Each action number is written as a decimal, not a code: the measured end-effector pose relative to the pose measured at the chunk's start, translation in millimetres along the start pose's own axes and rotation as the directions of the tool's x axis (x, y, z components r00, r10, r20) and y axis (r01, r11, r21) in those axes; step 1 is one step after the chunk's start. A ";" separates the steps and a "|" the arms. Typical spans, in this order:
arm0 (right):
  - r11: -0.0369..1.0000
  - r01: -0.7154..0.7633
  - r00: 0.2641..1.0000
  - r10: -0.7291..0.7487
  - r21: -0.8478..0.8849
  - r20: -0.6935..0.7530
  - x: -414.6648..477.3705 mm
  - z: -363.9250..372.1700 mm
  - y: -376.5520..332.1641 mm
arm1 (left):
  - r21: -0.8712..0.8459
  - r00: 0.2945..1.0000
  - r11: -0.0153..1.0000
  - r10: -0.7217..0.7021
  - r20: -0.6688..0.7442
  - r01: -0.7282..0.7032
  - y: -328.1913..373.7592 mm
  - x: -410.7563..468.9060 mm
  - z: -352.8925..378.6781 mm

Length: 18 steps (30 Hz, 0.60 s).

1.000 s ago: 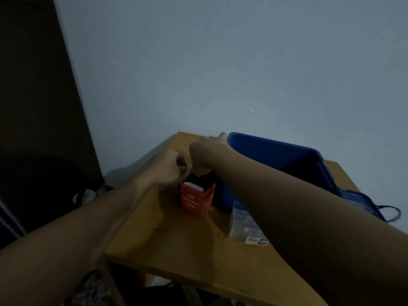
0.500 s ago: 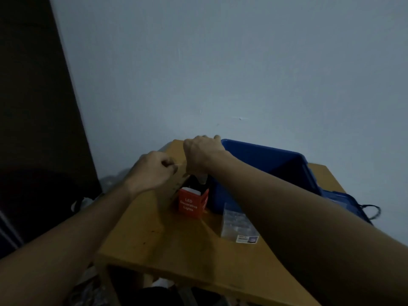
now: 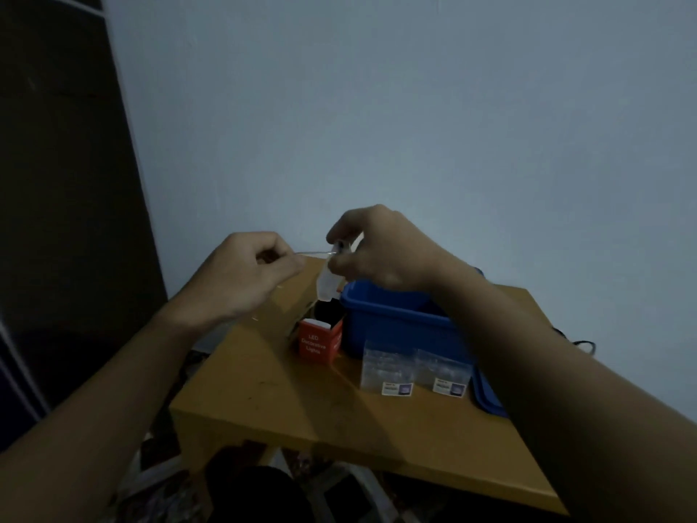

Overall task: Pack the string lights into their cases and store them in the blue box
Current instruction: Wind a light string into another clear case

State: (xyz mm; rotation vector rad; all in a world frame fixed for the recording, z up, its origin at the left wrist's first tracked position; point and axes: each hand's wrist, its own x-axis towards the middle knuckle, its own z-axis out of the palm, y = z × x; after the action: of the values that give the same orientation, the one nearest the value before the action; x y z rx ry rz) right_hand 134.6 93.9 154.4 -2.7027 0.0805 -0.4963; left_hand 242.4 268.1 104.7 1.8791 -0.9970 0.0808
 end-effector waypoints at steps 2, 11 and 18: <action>0.995 -0.003 0.999 0.007 0.103 -0.031 -27.1 -9.6 -2.0 | -0.072 0.998 0.997 0.033 0.046 -0.029 20.8 -13.9 1.8; 0.900 -0.022 0.984 0.096 0.436 -0.149 -145.9 -45.3 -9.5 | -0.360 0.963 0.933 0.088 0.255 0.010 96.8 -71.4 27.0; 0.749 -0.030 0.955 0.216 0.662 -0.201 -223.6 -56.8 -15.3 | -0.343 0.954 0.936 0.167 0.249 -0.074 140.2 -103.9 52.6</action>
State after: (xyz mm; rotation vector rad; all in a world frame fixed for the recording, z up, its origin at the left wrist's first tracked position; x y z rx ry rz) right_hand -94.8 115.1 135.4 -1.9122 0.1317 -0.6935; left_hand 62.2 262.5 131.5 1.5432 -1.2328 -0.2688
